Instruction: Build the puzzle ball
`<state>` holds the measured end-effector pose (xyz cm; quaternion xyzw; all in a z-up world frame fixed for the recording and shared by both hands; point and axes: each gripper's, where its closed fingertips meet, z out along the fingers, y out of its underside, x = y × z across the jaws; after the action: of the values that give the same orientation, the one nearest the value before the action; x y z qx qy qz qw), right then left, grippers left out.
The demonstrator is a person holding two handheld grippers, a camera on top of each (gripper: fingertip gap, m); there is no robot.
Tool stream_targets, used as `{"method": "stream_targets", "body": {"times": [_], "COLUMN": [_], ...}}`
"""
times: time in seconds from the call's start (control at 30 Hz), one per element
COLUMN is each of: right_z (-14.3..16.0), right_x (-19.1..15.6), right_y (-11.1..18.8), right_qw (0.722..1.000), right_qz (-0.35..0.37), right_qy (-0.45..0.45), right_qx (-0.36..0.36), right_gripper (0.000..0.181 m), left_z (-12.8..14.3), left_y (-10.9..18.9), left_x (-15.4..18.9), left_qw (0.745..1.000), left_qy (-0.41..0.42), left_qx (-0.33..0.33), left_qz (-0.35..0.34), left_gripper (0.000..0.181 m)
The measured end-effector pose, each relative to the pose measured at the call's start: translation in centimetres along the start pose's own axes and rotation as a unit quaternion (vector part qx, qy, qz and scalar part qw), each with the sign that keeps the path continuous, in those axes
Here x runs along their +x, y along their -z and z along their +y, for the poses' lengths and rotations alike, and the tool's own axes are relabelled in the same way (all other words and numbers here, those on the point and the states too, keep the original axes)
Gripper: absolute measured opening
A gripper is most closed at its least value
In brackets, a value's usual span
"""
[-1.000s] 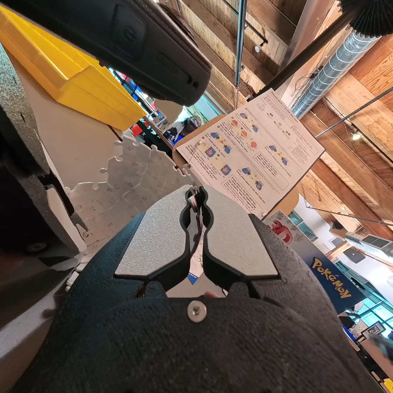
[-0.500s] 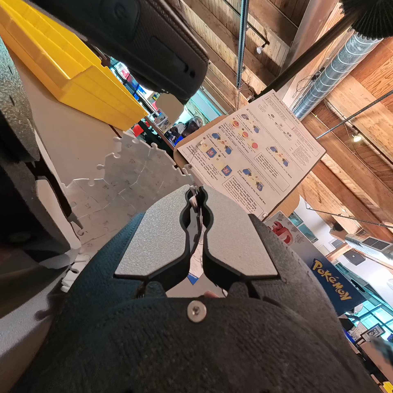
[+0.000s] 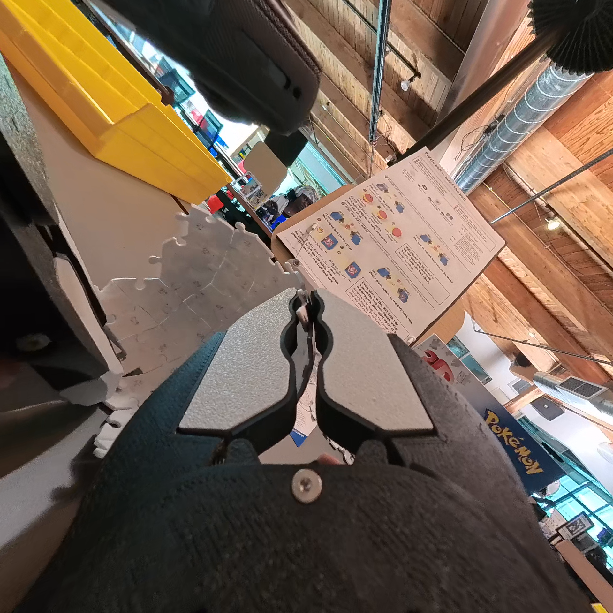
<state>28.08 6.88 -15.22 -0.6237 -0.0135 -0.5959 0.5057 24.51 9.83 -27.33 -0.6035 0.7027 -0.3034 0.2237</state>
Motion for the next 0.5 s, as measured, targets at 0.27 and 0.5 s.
{"method": "stream_targets", "body": {"times": [0.27, 0.5], "right_z": [0.0, -0.01], "right_x": [0.06, 0.05], "right_y": [0.02, 0.03], "right_qw": [1.0, 1.0], "right_qz": [0.002, 0.002], "right_qy": [0.0, 0.0], "right_qx": [0.0, 0.0], "right_gripper": [0.006, 0.006], "left_z": [-0.08, 0.29], "left_y": [0.21, 0.28], "left_x": [-0.27, -0.5], "left_qw": [0.999, 0.987], "left_qy": [-0.044, -0.155], "left_qx": [0.0, -0.004], "left_qz": [0.025, 0.03], "left_gripper": [0.033, 0.031]}}
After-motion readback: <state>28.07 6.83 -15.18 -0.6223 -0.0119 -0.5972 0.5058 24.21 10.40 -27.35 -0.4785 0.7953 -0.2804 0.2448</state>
